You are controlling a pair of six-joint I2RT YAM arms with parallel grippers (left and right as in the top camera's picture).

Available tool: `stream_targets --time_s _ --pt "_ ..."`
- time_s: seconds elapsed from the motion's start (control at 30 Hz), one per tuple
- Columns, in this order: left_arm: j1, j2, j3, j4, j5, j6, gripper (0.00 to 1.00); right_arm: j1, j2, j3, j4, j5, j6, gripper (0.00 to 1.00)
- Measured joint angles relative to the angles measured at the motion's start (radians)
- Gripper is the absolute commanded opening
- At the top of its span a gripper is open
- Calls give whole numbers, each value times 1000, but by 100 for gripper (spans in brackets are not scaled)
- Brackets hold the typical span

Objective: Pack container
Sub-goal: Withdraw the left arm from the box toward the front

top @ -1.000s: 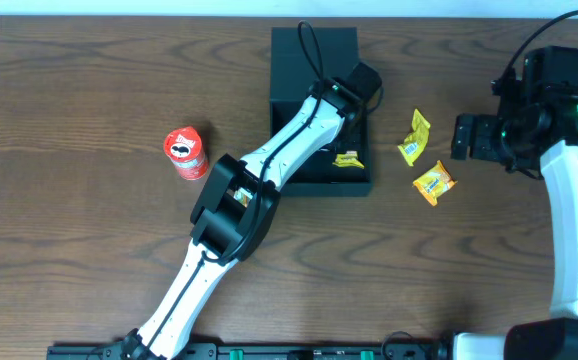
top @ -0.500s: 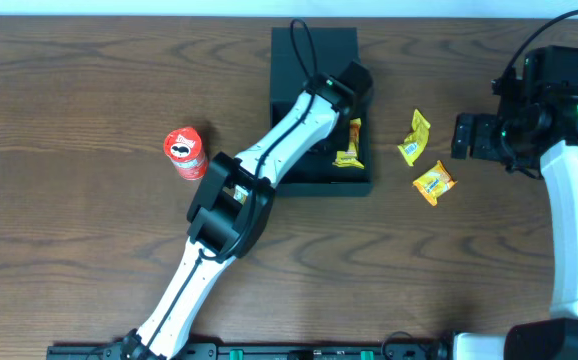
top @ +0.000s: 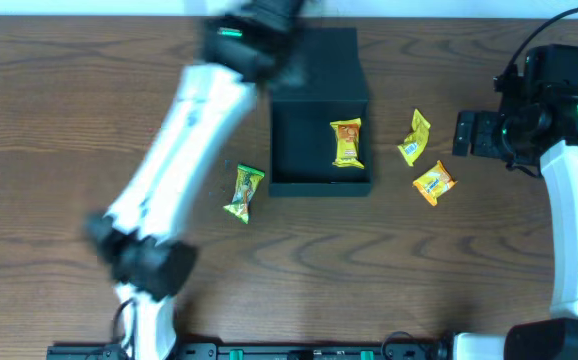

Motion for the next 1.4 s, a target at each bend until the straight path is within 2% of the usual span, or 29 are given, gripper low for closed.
stream_targets --time_s 0.13,0.23,0.43,0.53,0.7,0.87,1.0,1.13,1.2,1.27,1.3,1.4 --pt "162 -132 12 -71 -21 61 6 0 0 0 4 2 0 99" --pt "219 -184 12 -137 -29 109 6 0 0 0 16 3 0 99" --pt "193 -225 11 -246 -39 174 6 0 0 0 47 5 -4 99" --pt "176 -301 10 -303 -75 191 8 0 0 0 80 5 -20 99" --pt "176 -514 9 -401 -121 198 15 0 0 0 113 5 -53 96" --pt "176 -793 -42 -408 -154 153 18 0 0 0 112 3 -60 94" --pt "176 -995 -256 -405 -174 112 19 0 0 0 98 -8 -60 97" --pt "176 -1176 -591 -366 -177 55 24 0 -12 0 89 -18 -61 99" --pt "176 -1287 -796 -320 -174 16 31 0 -24 0 78 -19 -64 99" --pt "176 -1386 -943 -252 -166 -6 47 0 -37 1 77 -21 -63 99" --pt "176 -1446 -1027 -182 -153 -25 51 0 -40 1 76 -22 -63 99" --pt "176 -1587 -1261 -31 -103 -84 55 0 -41 2 72 -26 -63 99"
